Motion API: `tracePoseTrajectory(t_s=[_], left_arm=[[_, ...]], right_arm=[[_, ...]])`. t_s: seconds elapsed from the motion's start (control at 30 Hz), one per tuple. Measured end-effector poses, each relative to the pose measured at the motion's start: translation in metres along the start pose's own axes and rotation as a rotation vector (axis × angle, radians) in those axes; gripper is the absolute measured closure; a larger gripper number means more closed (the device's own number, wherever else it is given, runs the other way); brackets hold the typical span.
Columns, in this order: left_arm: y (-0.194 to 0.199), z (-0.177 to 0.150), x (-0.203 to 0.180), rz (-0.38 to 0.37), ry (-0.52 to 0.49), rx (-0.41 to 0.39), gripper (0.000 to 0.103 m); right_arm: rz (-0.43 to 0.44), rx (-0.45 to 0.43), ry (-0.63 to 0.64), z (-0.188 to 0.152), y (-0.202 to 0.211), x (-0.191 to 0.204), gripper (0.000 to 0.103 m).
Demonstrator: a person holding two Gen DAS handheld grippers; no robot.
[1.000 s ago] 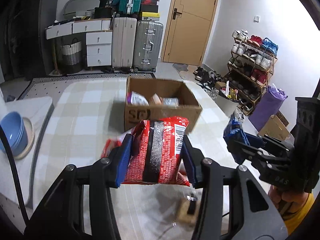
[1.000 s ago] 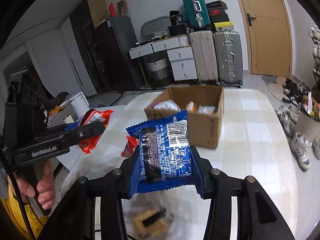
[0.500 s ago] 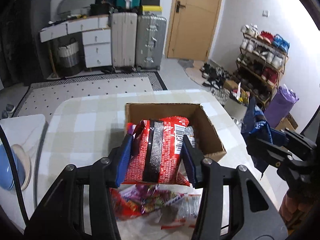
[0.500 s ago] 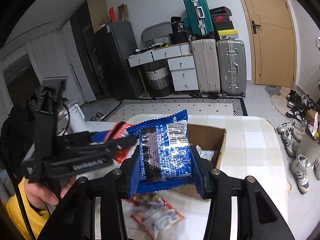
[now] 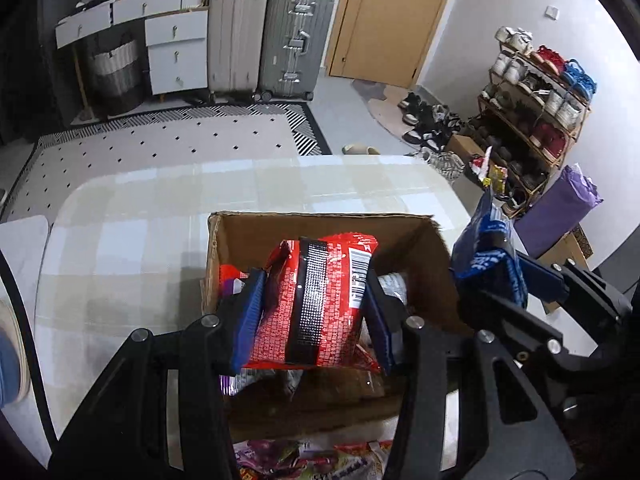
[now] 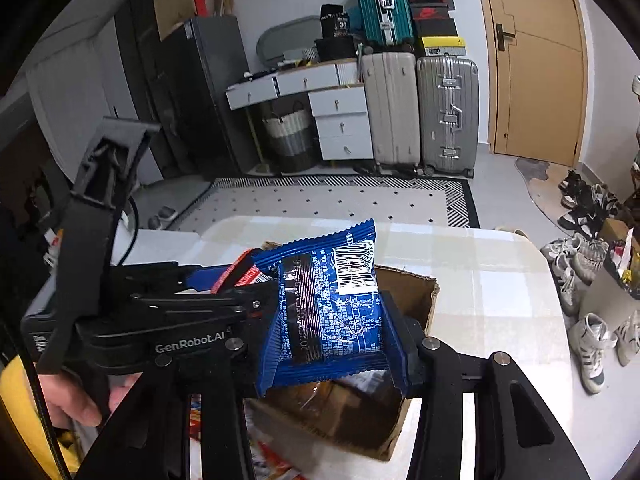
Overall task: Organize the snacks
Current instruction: 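Lower both packs into the box and open both tools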
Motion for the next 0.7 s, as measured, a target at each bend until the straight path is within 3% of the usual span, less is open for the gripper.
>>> tracePoseTrajectory(t_s=[0.43, 0.7], left_arm=[[-0.066, -0.002, -0.005, 0.011, -0.022, 0.084, 0.058], [-0.064, -0.017, -0.004, -0.001, -0.009, 0.072, 0.058]], right_arm=[[-0.022, 0.085, -0.032, -0.023, -0.046, -0.025, 0.058], [-0.027, 0.108, -0.044, -0.036, -0.052, -0.028, 0.058]])
Point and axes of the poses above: each gripper's, at about its wrist camera, not at the fingertips, and y roughly against the way its jaws point, x to its left, z to its top, the point moved 5 cm from there along -y, roughly the way its jaws point, and after that the axes turned 8 degrees about z, right-handed, at the moved point
